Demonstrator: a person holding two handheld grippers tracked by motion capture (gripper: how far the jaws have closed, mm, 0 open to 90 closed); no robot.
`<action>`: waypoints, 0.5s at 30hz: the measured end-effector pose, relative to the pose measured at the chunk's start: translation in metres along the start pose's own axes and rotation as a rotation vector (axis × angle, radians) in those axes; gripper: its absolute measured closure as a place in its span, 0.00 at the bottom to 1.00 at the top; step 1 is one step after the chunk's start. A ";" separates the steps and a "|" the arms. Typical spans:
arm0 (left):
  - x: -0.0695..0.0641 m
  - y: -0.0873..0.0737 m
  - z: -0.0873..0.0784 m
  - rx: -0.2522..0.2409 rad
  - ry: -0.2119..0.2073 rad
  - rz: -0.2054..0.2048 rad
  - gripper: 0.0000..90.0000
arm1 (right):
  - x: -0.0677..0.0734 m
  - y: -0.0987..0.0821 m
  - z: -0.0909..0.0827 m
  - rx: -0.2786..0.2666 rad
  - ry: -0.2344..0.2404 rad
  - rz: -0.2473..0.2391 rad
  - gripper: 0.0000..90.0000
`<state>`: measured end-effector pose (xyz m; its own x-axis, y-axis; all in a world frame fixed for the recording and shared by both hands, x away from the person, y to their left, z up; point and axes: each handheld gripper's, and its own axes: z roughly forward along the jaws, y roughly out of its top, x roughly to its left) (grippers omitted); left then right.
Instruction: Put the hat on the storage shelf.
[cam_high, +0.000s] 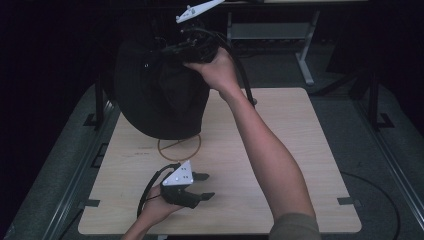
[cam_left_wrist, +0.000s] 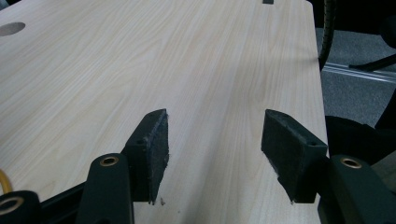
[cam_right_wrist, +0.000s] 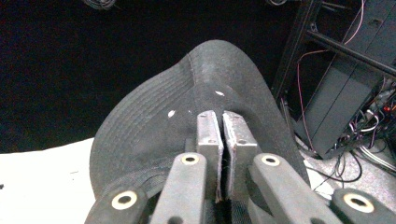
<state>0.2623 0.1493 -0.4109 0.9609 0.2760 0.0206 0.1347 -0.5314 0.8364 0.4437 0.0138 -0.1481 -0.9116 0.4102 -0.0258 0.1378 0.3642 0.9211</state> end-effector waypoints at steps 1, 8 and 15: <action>0.000 0.000 0.000 -0.001 0.000 0.003 0.45 | -0.002 0.000 0.005 0.009 -0.003 0.006 0.96; -0.001 0.001 0.001 0.000 -0.002 0.011 0.45 | -0.008 0.000 0.022 0.037 -0.009 0.028 0.96; -0.003 0.002 0.003 0.010 -0.005 0.023 0.45 | -0.013 -0.003 0.041 0.060 -0.015 0.055 0.96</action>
<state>0.2607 0.1452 -0.4103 0.9649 0.2600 0.0367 0.1153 -0.5450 0.8305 0.4709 0.0413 -0.1666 -0.8960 0.4437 0.0180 0.2111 0.3899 0.8963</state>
